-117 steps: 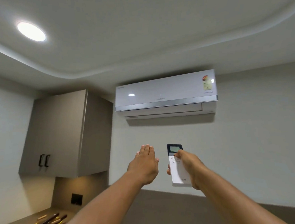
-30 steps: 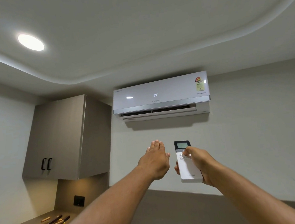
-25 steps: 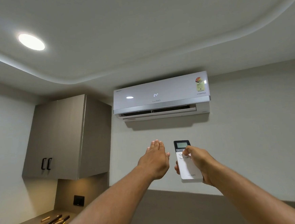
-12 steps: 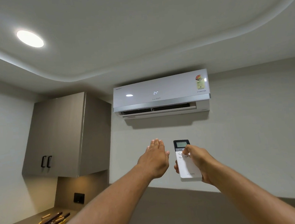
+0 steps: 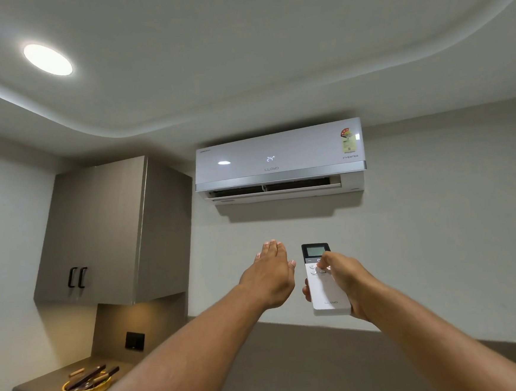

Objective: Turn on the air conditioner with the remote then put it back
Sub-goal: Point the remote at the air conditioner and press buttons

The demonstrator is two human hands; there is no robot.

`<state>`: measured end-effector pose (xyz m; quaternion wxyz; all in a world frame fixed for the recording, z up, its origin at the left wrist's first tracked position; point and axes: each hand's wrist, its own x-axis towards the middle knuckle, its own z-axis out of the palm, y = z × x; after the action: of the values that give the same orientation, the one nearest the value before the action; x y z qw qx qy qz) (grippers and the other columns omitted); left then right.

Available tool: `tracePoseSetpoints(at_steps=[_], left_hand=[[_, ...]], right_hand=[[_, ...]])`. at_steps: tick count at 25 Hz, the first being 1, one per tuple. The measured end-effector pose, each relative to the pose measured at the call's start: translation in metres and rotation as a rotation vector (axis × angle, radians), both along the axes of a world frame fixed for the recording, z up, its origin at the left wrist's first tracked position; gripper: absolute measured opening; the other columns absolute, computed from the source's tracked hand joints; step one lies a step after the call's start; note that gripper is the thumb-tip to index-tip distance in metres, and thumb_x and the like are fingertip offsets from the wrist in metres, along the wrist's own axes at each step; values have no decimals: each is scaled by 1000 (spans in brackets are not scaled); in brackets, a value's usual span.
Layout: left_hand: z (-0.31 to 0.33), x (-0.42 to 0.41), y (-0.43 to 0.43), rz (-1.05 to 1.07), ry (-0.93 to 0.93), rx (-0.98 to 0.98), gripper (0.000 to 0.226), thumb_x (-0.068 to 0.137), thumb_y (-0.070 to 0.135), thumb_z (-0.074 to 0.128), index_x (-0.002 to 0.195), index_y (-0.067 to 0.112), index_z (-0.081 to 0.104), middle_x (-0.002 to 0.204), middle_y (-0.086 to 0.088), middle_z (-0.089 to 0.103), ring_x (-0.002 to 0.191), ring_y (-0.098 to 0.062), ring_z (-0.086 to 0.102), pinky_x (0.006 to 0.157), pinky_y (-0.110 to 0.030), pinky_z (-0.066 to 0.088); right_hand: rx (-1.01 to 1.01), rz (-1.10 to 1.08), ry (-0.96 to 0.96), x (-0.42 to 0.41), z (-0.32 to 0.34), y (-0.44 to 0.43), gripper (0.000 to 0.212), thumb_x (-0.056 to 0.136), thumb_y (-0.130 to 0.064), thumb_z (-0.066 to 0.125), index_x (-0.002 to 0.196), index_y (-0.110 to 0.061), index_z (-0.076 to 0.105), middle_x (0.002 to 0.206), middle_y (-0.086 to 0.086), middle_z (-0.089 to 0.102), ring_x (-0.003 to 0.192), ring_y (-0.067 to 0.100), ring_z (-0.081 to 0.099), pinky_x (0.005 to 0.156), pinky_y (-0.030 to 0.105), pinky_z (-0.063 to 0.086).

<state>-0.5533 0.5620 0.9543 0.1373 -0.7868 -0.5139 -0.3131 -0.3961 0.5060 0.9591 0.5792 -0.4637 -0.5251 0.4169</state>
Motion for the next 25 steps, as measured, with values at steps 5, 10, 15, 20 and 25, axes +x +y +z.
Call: tracePoseSetpoints(at_steps=[5,10,15,20,25], left_hand=[[-1,4,-1,-9,-21,-19,61,103,42,17,154,11,3,165,-7,-1,150,-21,-3,119,-38,5],[1,5,-2,-8,-11,-6,62,102,42,18,154,12,2,165,-6,-2,150,-21,-3,119,-38,5],[2,2,-1,-4,-9,0,62,102,42,18,154,12,1,165,-6,-3,150,-20,-4,118,-37,4],[0,-2,-2,0,-5,-9,63,102,42,18,154,11,1,165,-7,-3,150,-20,-5,119,-37,3],[3,-4,-4,-4,-4,-9,62,102,41,18,154,11,1,165,-7,-3,150,-21,-5,119,-38,3]], right_hand=[[-9,8,-14,0,0,-1,30,78,-15,48,105,-3,55,67,22,75,62,38,73,68,43,60],[-3,-3,-23,1,1,-2,26,80,-16,48,102,-5,55,65,20,75,61,37,73,69,43,59],[-6,-12,-9,4,3,-4,26,79,-14,47,102,-4,55,64,22,74,61,38,73,67,42,59],[4,-21,-4,2,7,-5,24,82,-13,47,102,-3,54,62,21,74,62,39,73,77,50,61],[6,-35,-10,-1,9,-5,24,81,-14,47,102,-4,55,62,21,74,63,39,73,83,53,60]])
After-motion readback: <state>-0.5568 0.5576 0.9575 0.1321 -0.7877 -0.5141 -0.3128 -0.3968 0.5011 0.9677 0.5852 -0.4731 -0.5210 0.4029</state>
